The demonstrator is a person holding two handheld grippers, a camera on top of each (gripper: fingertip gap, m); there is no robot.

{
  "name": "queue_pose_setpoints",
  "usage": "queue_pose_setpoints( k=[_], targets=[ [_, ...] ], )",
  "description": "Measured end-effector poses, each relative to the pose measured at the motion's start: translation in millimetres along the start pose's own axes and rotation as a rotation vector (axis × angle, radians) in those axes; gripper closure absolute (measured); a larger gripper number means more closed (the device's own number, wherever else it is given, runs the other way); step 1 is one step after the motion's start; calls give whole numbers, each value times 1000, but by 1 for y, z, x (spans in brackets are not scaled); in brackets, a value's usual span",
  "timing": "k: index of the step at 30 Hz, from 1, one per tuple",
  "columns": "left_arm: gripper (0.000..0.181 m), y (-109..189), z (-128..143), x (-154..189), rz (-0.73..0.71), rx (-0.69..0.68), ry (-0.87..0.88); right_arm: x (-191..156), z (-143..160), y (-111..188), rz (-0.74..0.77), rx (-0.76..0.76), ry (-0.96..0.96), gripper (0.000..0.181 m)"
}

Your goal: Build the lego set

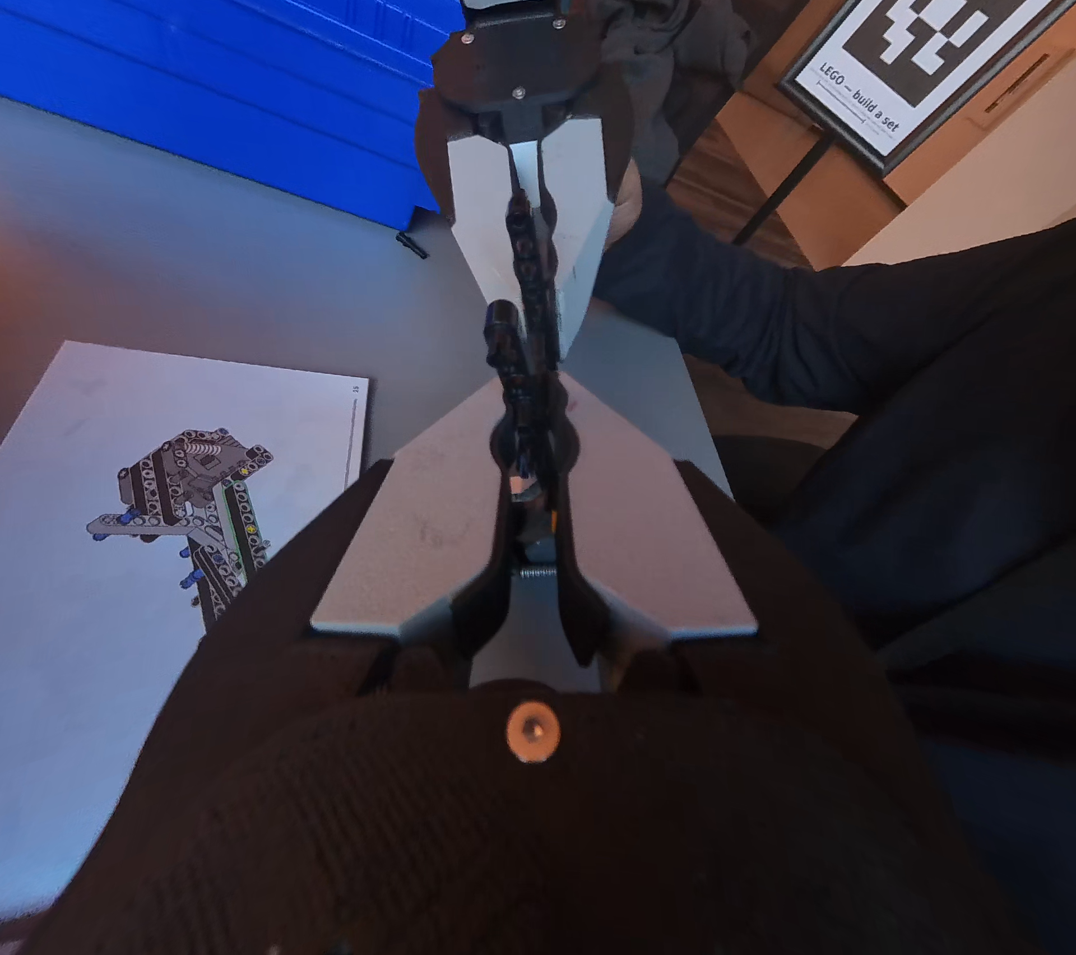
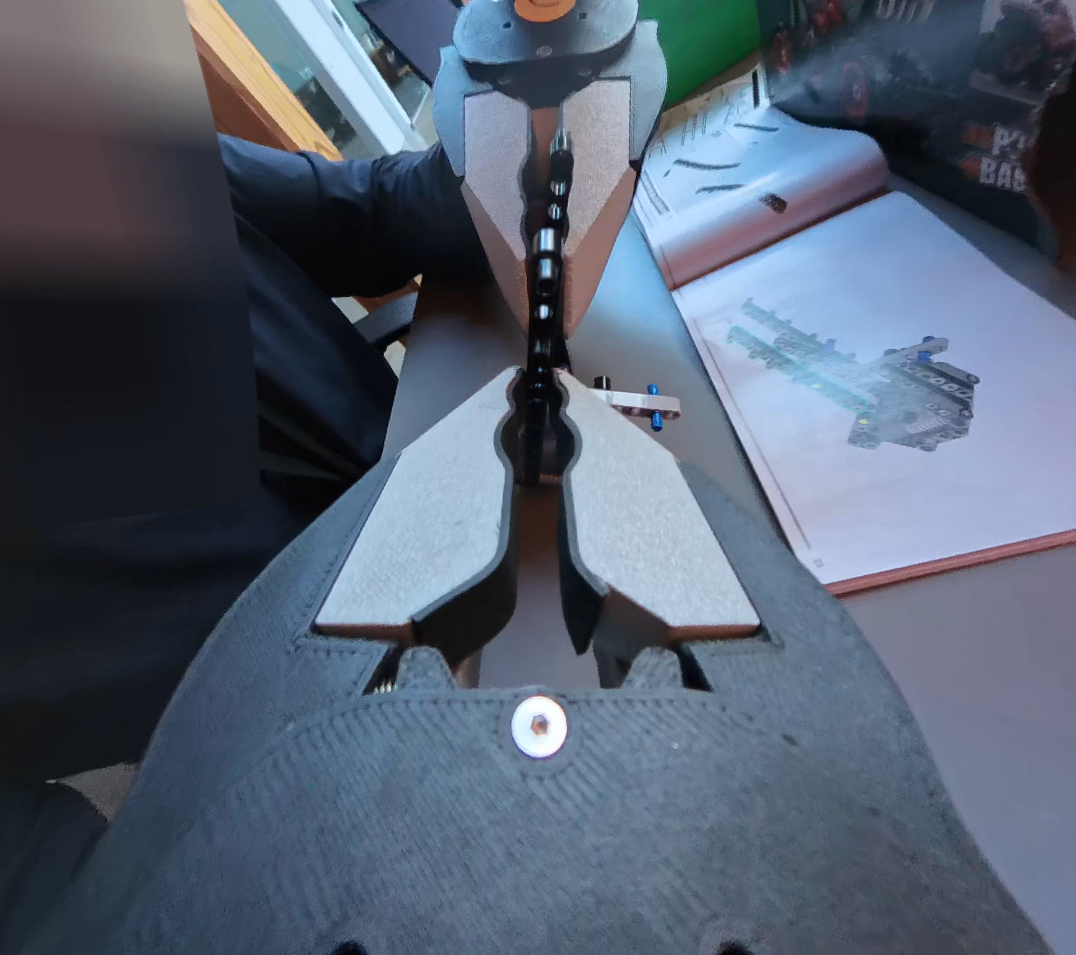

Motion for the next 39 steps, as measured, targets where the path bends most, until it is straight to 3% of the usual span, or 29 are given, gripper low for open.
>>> queue_pose_setpoints(
  k=[6,13,32,39],
  targets=[
    [175,-4,1,3,1,-10,5,-3,7,-2,-4,-37,-25,176],
    [176,-6,1,7,7,-23,-12,-14,9,0,86,-106,109,176],
    [175,-3,0,1,-16,-18,-9,-9,0,11,55,37,43,176],
    [175,-1,1,1,19,-1,-5,-10,3,12,-35,57,-29,177]
  ],
)
Point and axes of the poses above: each gripper's, where its closed fingertips meet, y back along the fingers, z out of its underside, x = y × z across the jaws, the point moved 4 cm from there along y, back along the fingers, and after that the axes turned 6 degrees about x, right-handed, at the moved point
